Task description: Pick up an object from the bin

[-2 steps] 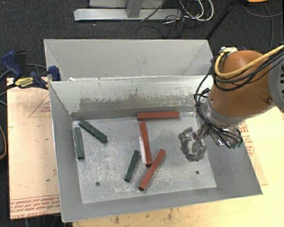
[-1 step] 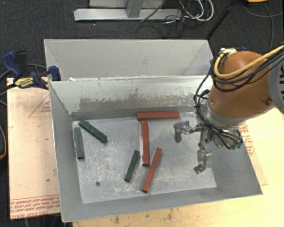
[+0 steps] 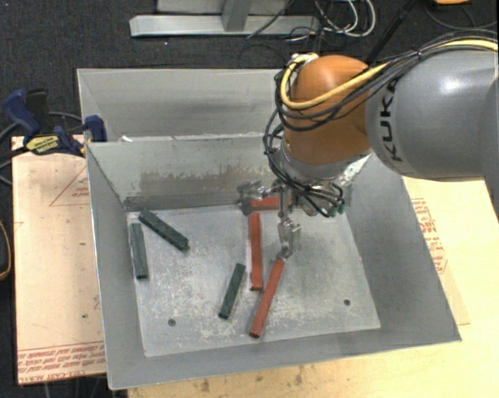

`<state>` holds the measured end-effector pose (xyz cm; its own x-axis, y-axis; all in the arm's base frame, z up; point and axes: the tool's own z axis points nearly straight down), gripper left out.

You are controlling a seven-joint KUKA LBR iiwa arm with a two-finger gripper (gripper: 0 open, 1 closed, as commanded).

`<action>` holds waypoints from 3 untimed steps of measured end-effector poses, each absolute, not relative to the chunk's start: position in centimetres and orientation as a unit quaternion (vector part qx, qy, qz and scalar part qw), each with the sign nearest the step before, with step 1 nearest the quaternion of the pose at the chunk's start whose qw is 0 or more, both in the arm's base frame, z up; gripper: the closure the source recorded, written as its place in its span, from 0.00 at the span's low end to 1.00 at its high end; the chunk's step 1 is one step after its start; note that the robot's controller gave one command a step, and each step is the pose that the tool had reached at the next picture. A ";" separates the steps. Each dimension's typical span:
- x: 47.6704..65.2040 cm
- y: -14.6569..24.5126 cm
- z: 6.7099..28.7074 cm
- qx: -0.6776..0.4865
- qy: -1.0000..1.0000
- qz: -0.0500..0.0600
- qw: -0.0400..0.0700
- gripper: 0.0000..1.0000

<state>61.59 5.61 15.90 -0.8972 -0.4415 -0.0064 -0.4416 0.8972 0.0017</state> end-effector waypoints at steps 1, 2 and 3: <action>61.4 5.3 16.1 -0.224 0.975 0.001 0.002 1.00; 61.4 5.2 16.1 -0.223 0.975 0.001 0.002 0.00; 62.4 2.9 7.5 -0.314 0.949 0.001 -0.001 0.00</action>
Offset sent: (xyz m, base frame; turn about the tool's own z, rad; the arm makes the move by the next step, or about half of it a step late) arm 0.0000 0.0000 0.0000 0.0000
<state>62.38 2.87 7.54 -0.8028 -0.5962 0.0005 -0.5962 0.8028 0.0019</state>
